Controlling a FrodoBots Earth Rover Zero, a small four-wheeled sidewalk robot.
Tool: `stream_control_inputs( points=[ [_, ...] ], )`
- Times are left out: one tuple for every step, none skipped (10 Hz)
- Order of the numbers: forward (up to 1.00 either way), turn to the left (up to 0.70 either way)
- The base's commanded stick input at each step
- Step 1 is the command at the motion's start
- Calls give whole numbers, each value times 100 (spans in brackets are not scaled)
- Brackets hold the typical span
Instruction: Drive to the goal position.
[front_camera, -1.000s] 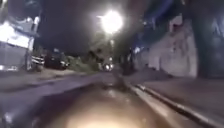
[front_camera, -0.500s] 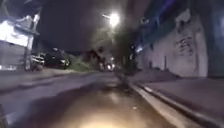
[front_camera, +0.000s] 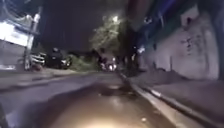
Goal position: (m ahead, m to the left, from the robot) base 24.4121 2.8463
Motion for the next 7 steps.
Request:
stream_control_inputs(
  points=[
    [70, 0],
    [70, 0],
    [70, 0],
    [70, 0],
    [70, -8],
    [70, -20],
    [70, -27]
  ],
)
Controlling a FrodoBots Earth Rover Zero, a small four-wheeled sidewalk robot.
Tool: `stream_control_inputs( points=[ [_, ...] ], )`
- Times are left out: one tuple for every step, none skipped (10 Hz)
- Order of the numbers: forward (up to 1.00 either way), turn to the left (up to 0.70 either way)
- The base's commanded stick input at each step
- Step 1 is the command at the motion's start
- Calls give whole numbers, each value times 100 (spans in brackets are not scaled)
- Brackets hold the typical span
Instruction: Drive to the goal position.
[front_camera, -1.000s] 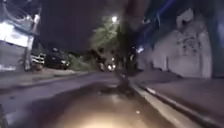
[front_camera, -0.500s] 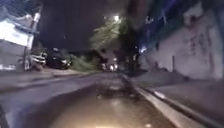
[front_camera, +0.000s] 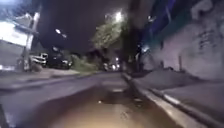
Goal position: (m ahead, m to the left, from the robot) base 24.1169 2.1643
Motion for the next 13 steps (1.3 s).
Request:
stream_control_inputs(
  points=[
    [70, -34],
    [70, -7],
    [70, -11],
    [70, -26],
    [70, -28],
    [70, -12],
    [70, 0],
    [70, 0],
    [70, 0],
    [70, 0],
    [70, 0],
    [70, -4],
    [70, -20]
  ],
)
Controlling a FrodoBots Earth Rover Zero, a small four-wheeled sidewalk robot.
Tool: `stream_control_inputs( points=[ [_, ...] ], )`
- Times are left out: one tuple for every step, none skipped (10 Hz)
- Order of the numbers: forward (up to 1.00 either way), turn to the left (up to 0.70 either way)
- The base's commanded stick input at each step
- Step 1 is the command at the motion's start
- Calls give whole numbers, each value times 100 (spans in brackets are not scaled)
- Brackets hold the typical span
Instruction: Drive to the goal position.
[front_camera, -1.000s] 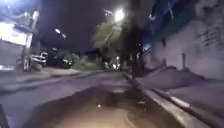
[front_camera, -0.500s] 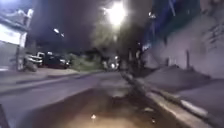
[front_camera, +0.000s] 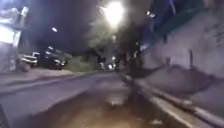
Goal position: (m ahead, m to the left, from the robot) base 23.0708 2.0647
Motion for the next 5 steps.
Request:
stream_control_inputs(
  points=[
    [70, -23],
    [70, 0],
    [70, 0],
    [70, 0],
    [70, 0]
  ],
)
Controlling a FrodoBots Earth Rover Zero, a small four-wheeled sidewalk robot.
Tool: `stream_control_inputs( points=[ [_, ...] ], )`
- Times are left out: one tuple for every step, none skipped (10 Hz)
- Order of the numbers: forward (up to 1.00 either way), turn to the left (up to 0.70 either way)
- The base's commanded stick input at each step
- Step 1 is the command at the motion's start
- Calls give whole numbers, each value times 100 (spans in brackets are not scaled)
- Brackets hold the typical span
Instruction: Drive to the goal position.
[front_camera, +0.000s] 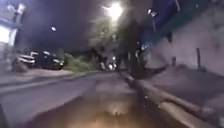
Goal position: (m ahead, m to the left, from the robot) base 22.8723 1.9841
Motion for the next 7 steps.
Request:
stream_control_inputs(
  points=[
    [70, 0],
    [70, 0],
    [70, 0],
    [70, 0],
    [70, 0],
    [70, 0],
    [70, 0]
  ],
)
